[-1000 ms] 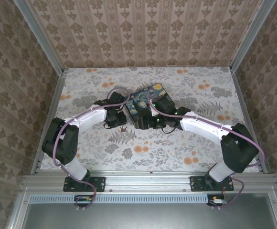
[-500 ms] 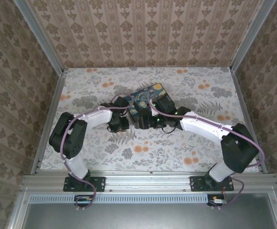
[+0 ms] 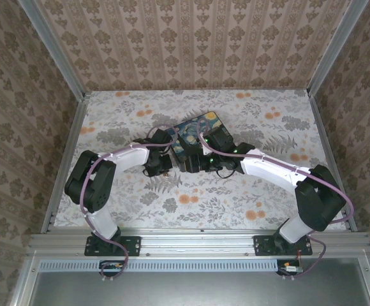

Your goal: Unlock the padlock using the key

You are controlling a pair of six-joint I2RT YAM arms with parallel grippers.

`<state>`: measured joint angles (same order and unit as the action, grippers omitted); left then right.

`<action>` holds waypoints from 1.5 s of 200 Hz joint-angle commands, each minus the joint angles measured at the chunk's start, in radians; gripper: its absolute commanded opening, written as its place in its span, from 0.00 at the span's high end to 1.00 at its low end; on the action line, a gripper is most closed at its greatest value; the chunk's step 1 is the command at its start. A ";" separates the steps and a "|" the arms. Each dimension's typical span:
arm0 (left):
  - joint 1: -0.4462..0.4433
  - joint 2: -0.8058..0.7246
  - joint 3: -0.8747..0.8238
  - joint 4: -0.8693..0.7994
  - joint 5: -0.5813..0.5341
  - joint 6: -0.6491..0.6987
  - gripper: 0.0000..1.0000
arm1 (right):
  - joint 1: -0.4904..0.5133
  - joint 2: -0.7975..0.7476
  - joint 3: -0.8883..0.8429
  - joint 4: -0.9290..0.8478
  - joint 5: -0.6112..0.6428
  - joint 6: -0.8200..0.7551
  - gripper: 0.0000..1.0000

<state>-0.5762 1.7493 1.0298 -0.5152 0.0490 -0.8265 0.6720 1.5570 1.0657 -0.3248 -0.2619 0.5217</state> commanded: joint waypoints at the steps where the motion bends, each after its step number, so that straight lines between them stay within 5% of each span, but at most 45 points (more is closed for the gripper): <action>1: 0.004 0.003 -0.002 -0.036 0.010 0.006 1.00 | -0.003 -0.011 0.037 -0.038 0.008 -0.026 0.29; 131: 0.035 -0.121 0.065 -0.105 0.023 0.035 1.00 | 0.002 0.023 0.034 0.034 -0.075 -0.032 0.29; 157: 0.045 -0.155 0.088 -0.118 0.078 0.022 1.00 | 0.041 0.003 -0.023 0.211 -0.145 -0.079 0.46; 196: 0.062 -0.205 0.110 -0.145 0.176 -0.053 1.00 | 0.105 0.002 -0.089 0.433 -0.045 -0.180 0.62; 247: 0.108 -0.273 0.098 -0.140 0.302 -0.171 1.00 | 0.114 0.056 -0.123 0.633 0.083 -0.225 0.63; 300: 0.114 -0.297 0.090 -0.130 0.350 -0.216 1.00 | 0.123 0.128 -0.061 0.646 0.014 -0.284 0.62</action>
<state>-0.4679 1.4784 1.1172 -0.6273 0.3527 -0.9970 0.7849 1.6550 0.9573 0.2775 -0.2337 0.2825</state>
